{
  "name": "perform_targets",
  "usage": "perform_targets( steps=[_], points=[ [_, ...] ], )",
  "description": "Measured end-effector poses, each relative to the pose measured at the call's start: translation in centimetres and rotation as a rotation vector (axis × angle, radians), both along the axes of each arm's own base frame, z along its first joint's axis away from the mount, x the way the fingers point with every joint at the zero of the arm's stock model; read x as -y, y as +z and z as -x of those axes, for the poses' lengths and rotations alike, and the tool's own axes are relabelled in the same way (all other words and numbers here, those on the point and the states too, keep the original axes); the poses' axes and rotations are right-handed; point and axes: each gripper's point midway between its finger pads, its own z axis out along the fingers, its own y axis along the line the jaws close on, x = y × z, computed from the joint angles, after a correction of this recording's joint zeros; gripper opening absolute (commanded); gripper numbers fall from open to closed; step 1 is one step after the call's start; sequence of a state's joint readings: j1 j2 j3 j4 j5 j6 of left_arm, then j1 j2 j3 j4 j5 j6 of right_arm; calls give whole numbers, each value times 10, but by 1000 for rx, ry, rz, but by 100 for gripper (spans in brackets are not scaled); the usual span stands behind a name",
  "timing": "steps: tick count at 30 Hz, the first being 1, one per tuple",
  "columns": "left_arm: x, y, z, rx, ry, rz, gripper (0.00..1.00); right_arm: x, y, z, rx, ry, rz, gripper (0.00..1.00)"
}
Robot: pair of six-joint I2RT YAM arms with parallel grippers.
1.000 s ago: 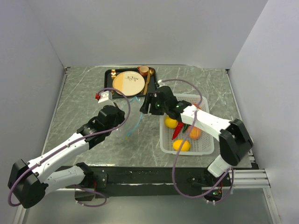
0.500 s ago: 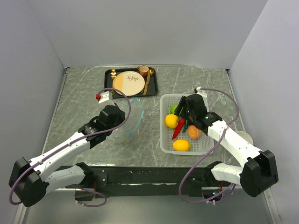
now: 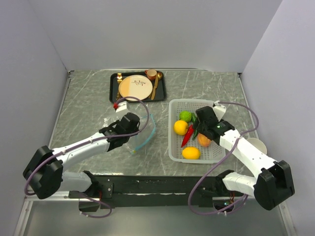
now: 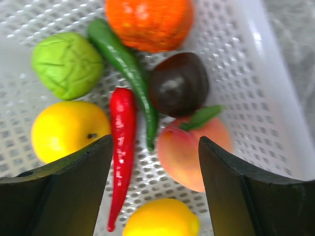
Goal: Place the food in the zip-top bag and seal the zipper
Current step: Pick up the fake fruit from the bin.
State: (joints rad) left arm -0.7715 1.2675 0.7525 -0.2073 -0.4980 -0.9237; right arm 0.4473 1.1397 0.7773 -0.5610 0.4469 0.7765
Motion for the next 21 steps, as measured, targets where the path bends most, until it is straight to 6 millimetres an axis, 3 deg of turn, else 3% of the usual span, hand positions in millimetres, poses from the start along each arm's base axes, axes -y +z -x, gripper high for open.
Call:
perform_targets(
  steps=[8, 13, 15, 21],
  points=[
    [7, 9, -6, 13, 4, 12, 1, 17, -21, 23, -66, -57, 43, 80],
    [-9, 12, -1, 6, 56, -13, 1, 23, -30, 32, -99, -68, 62, 80],
    [-18, 17, 3, 4, 91, -14, 1, 24, -29, 31, -98, -69, 63, 89],
    [-36, 31, 12, -3, 202, 28, 1, 27, -30, 29, -97, -71, 70, 88]
  ],
)
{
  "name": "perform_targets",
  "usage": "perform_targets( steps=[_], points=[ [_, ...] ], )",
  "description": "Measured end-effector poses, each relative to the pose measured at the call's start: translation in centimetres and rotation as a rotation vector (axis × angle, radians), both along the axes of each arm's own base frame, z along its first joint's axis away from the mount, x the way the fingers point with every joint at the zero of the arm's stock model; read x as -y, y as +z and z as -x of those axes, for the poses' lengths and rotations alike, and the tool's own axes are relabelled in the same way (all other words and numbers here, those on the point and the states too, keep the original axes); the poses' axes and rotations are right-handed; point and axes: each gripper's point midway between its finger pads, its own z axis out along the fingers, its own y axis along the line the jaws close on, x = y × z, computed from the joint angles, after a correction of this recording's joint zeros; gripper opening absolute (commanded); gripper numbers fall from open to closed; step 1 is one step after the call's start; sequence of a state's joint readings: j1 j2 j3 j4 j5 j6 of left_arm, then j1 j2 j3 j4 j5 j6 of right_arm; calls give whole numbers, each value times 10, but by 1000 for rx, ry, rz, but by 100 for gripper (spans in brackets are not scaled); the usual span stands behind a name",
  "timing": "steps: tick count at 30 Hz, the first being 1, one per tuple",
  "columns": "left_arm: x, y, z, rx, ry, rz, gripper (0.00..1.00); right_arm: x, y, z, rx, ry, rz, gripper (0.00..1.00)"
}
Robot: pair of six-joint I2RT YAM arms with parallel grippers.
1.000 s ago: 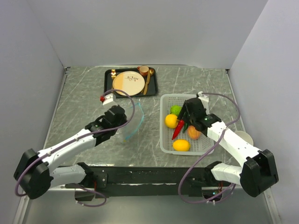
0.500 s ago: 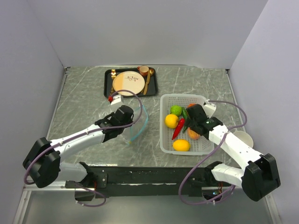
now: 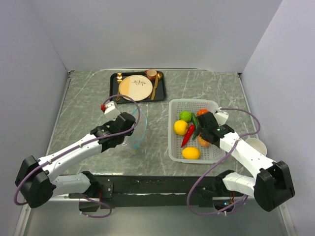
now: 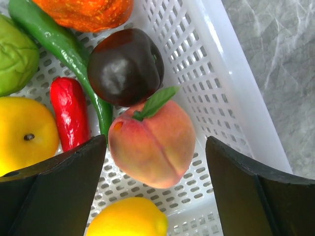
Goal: Place the food in the zip-top bag and seal the zipper
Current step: Pick up the fake fruit from the bin.
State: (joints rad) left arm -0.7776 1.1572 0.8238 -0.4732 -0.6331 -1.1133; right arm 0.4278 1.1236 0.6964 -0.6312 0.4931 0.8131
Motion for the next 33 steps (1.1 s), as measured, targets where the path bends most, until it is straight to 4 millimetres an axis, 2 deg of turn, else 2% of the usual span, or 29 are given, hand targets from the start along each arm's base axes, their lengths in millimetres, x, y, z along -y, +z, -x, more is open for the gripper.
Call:
perform_targets(
  steps=[4, 9, 14, 17, 22, 26, 29, 33],
  points=[
    [-2, 1, 6, -7, 33, 28, 1, -1, -3, -3, -7, 15, -1, 86],
    [-3, -1, 10, -18, 46, 33, 1, -13, -4, -7, 1, 64, -50, 83],
    [0, -2, 9, -16, 39, 32, 1, -24, -16, -2, -26, 116, -100, 83],
    [3, 0, 8, -8, 27, 32, 1, -28, -17, -3, -22, 133, -115, 81],
    [9, 7, 3, 23, 8, 47, 1, -30, -17, -4, -17, 146, -124, 66],
    [13, 15, 0, 55, -13, 63, 1, -32, -15, -3, -10, 159, -129, 46],
    [14, 19, -1, 74, -28, 66, 1, -33, -9, -4, 9, 168, -142, 40],
    [14, 19, -1, 87, -42, 58, 1, -36, 8, -5, 74, 185, -171, 39]
  ],
)
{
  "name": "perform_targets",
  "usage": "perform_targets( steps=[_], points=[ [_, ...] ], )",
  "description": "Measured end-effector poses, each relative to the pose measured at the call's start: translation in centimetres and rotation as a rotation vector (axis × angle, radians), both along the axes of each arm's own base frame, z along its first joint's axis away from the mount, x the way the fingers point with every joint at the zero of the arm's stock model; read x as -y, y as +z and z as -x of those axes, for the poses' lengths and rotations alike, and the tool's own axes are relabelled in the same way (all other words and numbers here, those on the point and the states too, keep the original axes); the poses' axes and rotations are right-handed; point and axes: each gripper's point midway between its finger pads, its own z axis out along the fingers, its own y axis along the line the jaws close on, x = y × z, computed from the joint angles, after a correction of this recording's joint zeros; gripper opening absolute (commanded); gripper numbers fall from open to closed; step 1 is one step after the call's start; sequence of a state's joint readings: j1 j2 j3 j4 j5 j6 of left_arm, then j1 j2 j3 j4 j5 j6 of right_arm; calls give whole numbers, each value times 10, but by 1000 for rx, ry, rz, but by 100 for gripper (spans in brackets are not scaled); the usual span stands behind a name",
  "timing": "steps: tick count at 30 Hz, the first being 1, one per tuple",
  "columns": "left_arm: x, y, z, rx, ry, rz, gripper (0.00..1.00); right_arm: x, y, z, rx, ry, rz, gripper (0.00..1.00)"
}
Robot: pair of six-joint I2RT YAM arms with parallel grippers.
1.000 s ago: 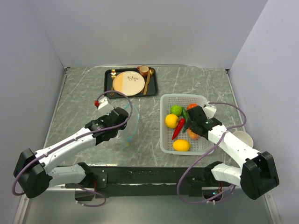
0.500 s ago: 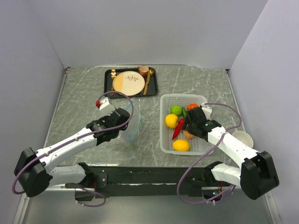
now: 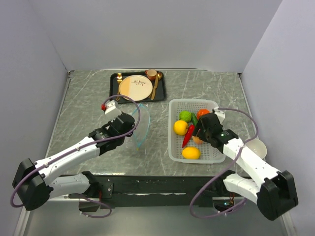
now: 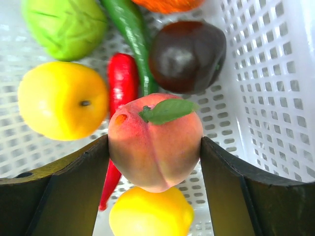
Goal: Place the food in the zip-top bag and seal the zipper
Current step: Pick up the fake fruit from the bin.
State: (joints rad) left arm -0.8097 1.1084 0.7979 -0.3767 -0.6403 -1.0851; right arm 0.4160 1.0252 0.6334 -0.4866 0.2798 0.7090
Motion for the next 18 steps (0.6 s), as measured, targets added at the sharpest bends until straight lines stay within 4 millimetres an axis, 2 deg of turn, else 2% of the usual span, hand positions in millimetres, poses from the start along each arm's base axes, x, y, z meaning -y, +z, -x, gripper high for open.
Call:
perform_targets(
  steps=[6, 9, 13, 18],
  points=[
    [1, 0, -1, 8, -9, -9, 1, -4, 25, 0, 88, 31, -45, 39],
    [1, 0, -1, 9, -12, -12, 1, -13, 39, 1, 125, 84, -84, 39],
    [1, 0, -1, 10, -15, -16, 1, -37, 66, -4, 202, 179, -173, 38],
    [2, 0, -2, 12, -17, -13, 1, -76, 104, -9, 308, 320, -284, 38]
  ],
)
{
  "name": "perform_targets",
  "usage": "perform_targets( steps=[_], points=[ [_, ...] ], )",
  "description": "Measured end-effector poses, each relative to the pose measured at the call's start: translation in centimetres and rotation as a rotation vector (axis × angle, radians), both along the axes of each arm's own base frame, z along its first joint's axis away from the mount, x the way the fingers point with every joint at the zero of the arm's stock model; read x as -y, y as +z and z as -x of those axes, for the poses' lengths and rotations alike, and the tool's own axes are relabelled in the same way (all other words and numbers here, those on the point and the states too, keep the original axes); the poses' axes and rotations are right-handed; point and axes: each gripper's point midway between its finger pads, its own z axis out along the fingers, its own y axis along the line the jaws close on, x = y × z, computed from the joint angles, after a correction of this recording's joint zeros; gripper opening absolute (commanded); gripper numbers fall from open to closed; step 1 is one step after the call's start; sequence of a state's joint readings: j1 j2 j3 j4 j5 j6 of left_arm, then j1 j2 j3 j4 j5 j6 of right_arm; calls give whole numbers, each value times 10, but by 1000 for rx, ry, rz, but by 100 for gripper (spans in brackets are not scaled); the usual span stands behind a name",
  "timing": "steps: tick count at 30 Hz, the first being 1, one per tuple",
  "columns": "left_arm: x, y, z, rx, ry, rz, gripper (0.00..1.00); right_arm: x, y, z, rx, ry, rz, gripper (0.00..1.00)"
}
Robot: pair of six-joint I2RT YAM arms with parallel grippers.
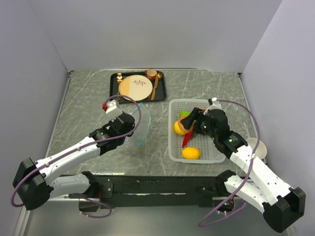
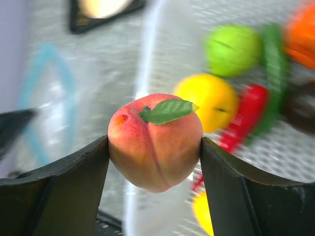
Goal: Place the food in the zip-top bag and seal the zipper
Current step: Pick up the fake fruit from the bin, then place the fake fruit in the zipper food storage bag.
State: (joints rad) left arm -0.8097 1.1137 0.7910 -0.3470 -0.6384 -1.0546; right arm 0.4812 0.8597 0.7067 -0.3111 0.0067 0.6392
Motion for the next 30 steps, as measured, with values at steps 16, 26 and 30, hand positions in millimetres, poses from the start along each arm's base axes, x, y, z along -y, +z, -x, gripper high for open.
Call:
perform_targets(
  steps=[16, 26, 30],
  points=[
    [16, -17, 0, -46, -74, -26, 1, -138, 2, 3, -23, 383, -156, 37],
    [18, -11, -2, -36, -76, -16, 1, -176, 2, -5, -32, 452, -179, 37],
    [18, -11, -2, -36, -75, -16, 1, -180, -2, -11, -43, 438, -161, 37]
  ],
)
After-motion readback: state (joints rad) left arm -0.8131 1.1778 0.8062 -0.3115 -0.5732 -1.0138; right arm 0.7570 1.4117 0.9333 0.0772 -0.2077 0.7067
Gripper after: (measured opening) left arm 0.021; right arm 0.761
